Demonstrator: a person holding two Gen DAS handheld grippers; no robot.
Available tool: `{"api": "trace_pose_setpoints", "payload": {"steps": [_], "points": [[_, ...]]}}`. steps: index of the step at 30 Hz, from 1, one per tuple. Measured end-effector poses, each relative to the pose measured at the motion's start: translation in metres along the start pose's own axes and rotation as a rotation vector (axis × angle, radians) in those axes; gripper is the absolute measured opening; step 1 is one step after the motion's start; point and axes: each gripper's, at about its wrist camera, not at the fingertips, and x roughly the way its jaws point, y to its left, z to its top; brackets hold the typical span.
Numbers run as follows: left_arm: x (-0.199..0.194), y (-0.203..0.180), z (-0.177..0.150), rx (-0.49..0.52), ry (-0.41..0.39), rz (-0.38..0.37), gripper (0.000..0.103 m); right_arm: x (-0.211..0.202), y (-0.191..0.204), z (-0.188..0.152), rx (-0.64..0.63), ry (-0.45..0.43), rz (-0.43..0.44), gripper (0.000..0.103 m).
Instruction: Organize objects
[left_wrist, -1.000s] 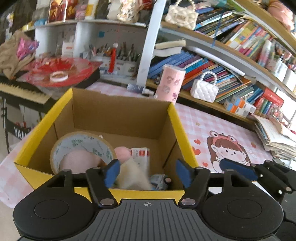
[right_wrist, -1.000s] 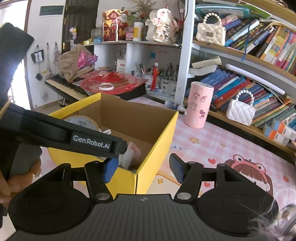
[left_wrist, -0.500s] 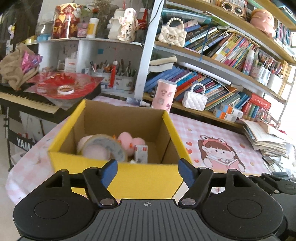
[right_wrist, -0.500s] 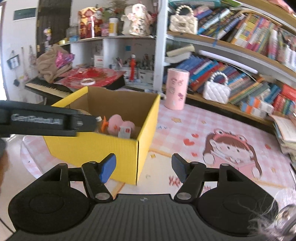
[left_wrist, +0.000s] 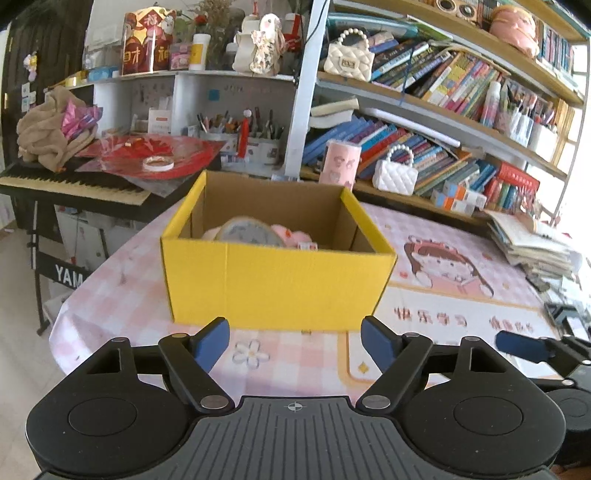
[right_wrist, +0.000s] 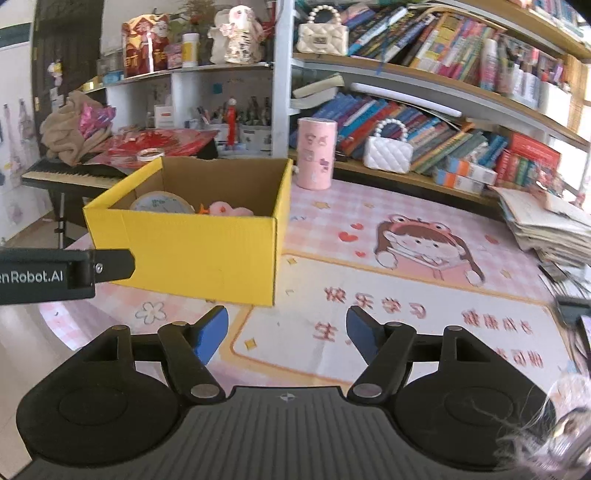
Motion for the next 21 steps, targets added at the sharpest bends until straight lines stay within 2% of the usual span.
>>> {"api": "trace_pose_setpoints", "payload": {"steps": [4, 9, 15, 17, 21], "points": [[-0.003, -0.007, -0.012, 0.045, 0.025, -0.004, 0.082, -0.013, -0.001, -0.013, 0.035, 0.015, -0.059, 0.07], [-0.006, -0.021, -0.02, 0.105, 0.047, -0.043, 0.084, -0.027, -0.01, -0.024, 0.1, 0.042, -0.145, 0.075], [-0.007, -0.04, -0.024, 0.159, 0.052, -0.076, 0.09, -0.04, -0.029, -0.031, 0.181, 0.051, -0.252, 0.09], [-0.007, -0.046, -0.025, 0.173, 0.052, -0.084, 0.092, -0.044, -0.035, -0.034, 0.205, 0.05, -0.288, 0.099], [-0.006, -0.056, -0.026, 0.195, 0.06, -0.088, 0.094, -0.05, -0.046, -0.036, 0.238, 0.042, -0.327, 0.103]]}}
